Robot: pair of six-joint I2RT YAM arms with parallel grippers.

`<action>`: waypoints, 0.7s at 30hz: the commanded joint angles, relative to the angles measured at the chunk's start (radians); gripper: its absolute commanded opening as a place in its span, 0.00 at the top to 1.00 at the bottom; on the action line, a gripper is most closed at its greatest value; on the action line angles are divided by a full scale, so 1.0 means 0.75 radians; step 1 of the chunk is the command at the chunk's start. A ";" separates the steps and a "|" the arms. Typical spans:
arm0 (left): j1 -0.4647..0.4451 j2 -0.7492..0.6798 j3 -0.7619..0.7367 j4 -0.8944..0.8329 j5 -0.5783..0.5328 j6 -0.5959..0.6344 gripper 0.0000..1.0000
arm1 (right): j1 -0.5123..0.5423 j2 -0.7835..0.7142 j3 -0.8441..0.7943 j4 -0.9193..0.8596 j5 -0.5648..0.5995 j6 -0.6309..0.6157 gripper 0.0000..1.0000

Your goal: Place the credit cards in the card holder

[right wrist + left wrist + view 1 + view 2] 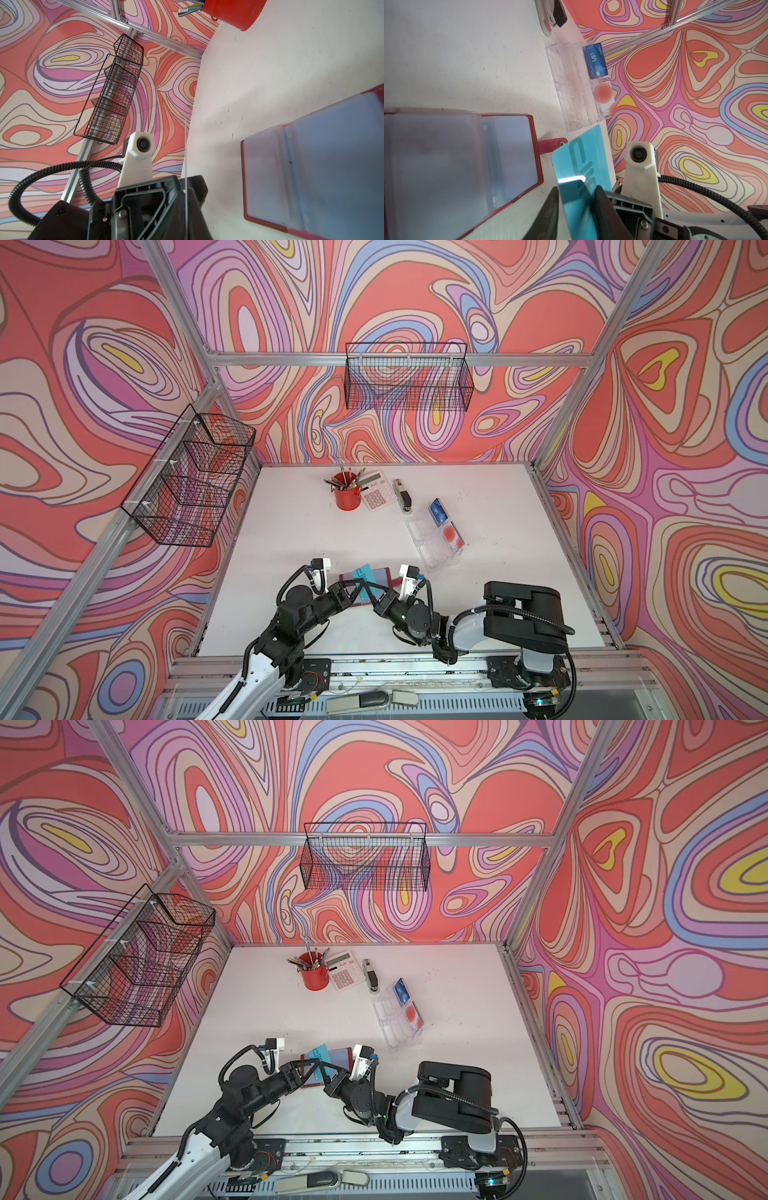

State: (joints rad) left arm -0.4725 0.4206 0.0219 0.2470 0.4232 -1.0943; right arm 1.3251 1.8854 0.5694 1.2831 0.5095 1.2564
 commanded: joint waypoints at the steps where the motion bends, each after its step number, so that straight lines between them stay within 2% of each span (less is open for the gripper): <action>1: -0.001 0.012 -0.017 0.136 0.040 -0.004 0.92 | 0.022 0.028 -0.029 0.106 -0.007 0.050 1.00; 2: 0.000 0.016 -0.017 0.144 0.046 0.000 0.98 | 0.022 0.028 -0.027 0.111 -0.010 0.050 1.00; 3: -0.001 0.014 -0.015 0.146 0.053 0.005 1.00 | 0.023 0.026 -0.029 0.108 -0.015 0.049 1.00; 6: 0.000 0.006 -0.003 0.131 0.073 0.010 1.00 | 0.024 0.006 -0.044 0.090 -0.013 0.041 1.00; 13: -0.002 -0.061 0.030 0.000 0.081 0.044 1.00 | 0.023 -0.120 -0.126 0.018 0.021 0.006 0.90; 19: -0.002 -0.068 0.046 0.030 0.147 0.026 1.00 | 0.019 -0.158 -0.085 -0.093 -0.033 -0.045 0.80; 21: -0.002 -0.070 0.046 0.039 0.163 0.018 1.00 | 0.003 -0.158 -0.078 -0.082 -0.067 -0.051 0.80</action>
State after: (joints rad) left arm -0.4778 0.3782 0.0372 0.2764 0.5144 -1.0855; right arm 1.3361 1.7836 0.4934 1.2419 0.4881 1.2369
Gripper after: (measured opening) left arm 0.050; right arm 0.202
